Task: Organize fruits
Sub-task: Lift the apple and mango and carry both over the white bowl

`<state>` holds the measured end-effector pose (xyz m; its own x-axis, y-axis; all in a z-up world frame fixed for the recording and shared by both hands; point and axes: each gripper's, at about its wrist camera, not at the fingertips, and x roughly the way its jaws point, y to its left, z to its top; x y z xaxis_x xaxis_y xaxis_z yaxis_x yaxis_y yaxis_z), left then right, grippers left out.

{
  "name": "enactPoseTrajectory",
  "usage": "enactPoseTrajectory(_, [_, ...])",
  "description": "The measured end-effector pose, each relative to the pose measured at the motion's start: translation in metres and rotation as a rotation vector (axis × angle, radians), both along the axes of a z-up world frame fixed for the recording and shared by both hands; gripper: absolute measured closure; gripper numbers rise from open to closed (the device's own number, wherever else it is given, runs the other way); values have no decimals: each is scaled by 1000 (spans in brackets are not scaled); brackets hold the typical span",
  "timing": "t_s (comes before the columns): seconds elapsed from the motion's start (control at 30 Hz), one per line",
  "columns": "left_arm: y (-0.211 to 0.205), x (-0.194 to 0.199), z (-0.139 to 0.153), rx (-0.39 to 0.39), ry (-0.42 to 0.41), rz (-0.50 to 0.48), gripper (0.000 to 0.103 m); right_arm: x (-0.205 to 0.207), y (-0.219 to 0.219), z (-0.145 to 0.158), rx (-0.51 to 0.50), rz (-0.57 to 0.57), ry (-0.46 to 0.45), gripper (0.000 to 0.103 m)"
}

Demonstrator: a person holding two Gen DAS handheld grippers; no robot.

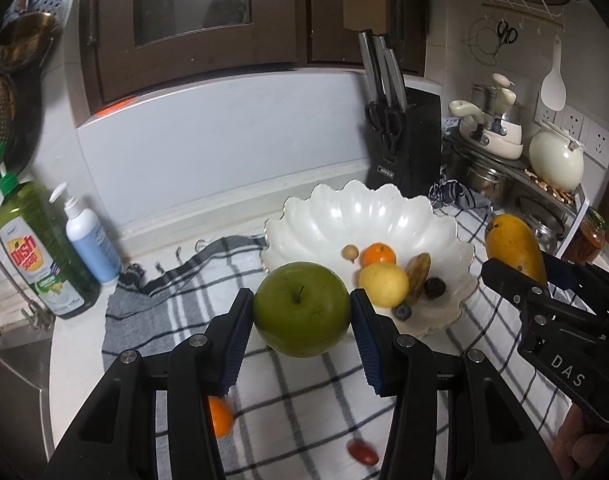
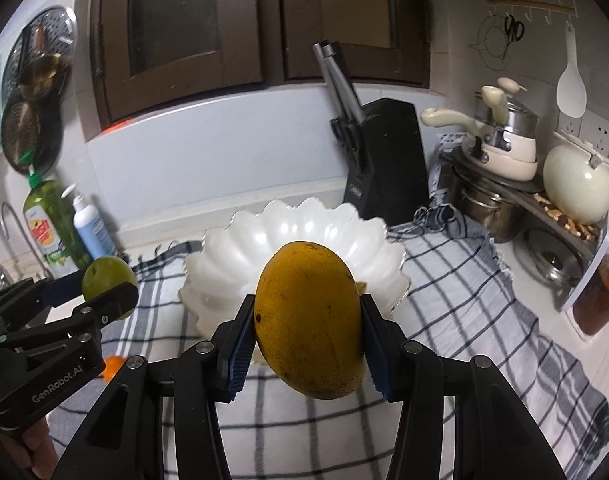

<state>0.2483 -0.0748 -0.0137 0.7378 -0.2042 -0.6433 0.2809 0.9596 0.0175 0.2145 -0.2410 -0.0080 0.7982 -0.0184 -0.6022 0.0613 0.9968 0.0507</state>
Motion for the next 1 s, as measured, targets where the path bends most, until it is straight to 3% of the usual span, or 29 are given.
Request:
enactPoseTrajectory(0.73, [-35,74,2,14,5,16,55,63,-41,0,-10,-66,-6,53])
enactPoseTrajectory(1.0, [-48,104,-17,29,44,27,55,95,-54,-18,5,-84,24,53])
